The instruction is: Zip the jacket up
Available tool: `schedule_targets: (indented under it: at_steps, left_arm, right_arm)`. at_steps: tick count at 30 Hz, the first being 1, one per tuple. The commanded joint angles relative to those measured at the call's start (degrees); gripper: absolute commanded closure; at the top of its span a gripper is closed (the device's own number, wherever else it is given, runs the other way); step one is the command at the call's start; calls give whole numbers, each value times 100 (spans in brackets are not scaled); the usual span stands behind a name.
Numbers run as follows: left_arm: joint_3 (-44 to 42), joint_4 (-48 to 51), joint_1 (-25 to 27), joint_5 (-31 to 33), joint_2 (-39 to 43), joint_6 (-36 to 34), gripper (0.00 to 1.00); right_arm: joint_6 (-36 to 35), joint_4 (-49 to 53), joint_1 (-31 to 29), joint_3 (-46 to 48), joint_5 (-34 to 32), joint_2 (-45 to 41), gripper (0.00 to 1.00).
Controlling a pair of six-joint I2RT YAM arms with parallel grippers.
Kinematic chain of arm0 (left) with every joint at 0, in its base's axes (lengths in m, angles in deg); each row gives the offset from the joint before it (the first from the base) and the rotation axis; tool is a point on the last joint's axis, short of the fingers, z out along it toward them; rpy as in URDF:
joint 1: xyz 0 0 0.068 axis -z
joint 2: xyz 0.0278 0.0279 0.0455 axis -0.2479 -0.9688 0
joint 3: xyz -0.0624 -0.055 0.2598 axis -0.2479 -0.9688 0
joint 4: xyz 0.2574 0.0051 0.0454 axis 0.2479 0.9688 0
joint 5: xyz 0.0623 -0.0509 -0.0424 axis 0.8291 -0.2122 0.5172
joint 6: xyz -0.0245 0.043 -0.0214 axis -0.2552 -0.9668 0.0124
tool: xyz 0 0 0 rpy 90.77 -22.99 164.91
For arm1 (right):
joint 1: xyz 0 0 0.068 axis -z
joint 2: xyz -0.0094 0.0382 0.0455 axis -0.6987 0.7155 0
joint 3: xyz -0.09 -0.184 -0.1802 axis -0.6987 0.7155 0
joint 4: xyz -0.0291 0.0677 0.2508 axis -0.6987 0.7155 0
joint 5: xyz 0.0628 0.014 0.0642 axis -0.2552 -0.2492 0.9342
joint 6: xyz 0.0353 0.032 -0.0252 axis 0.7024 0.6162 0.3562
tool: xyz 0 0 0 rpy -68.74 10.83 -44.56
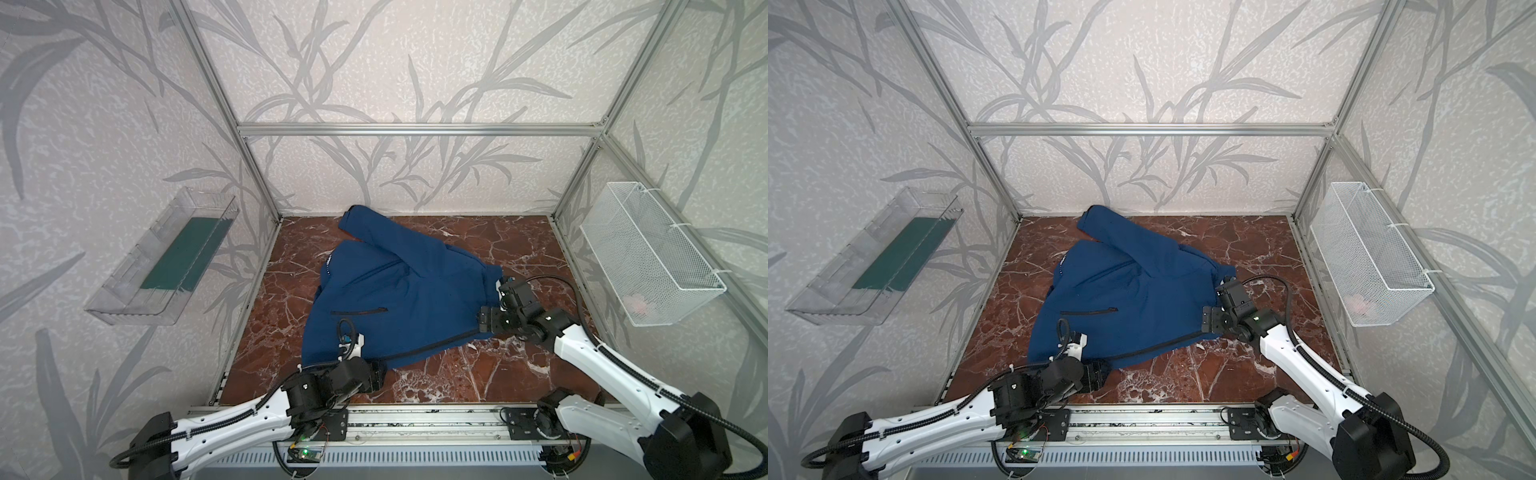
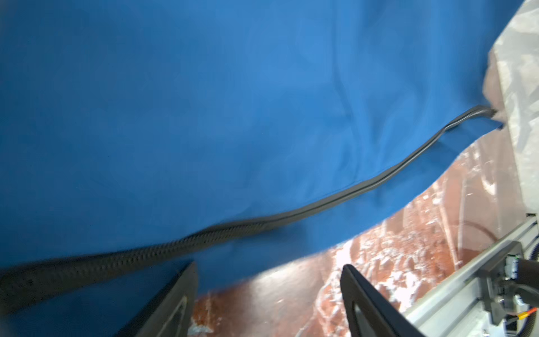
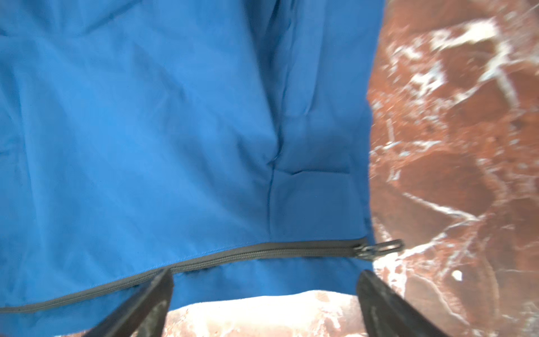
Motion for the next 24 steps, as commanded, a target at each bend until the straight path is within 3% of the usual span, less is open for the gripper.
schedule_targets:
  at_steps: [1,6,10,13,15,18,20,24]
  left_arm:
    - [-392,-241,159,104,-134,448,20]
    - [242,208,228,319,-227,-149,20]
    - [1376,1023,229,817,-306,-742,14]
    - [1966,1215,205,1621,-125,-1381,2]
    - [2224,1203,92,2301,61,-1919,1]
    - [2435,871,-581,2744,315,-3086,1]
    - [2420,422,-1354,2758,485,-3846,1]
    - [2101,-1092,-2654,2778,591,-5344,1]
  right_arm:
    - [-251,-202,263,-136,-497,-347,1]
    - [-474,-572,831,-15,-797,-547,1]
    - [-1121,-1901,959,720,-1445,-1022,1]
    - [-1959,-3425,997,1450,-1708,-1170,1]
    - [-2143,-3997,1147,1637,-1908,-998,1]
    - [-2109,-4348,1440,1673,-1835,-551,1]
    - [-2212,-5046,1527,1819,-1730,-102,1]
    - [-2406,-6419,1550,1875,-1633,948,1]
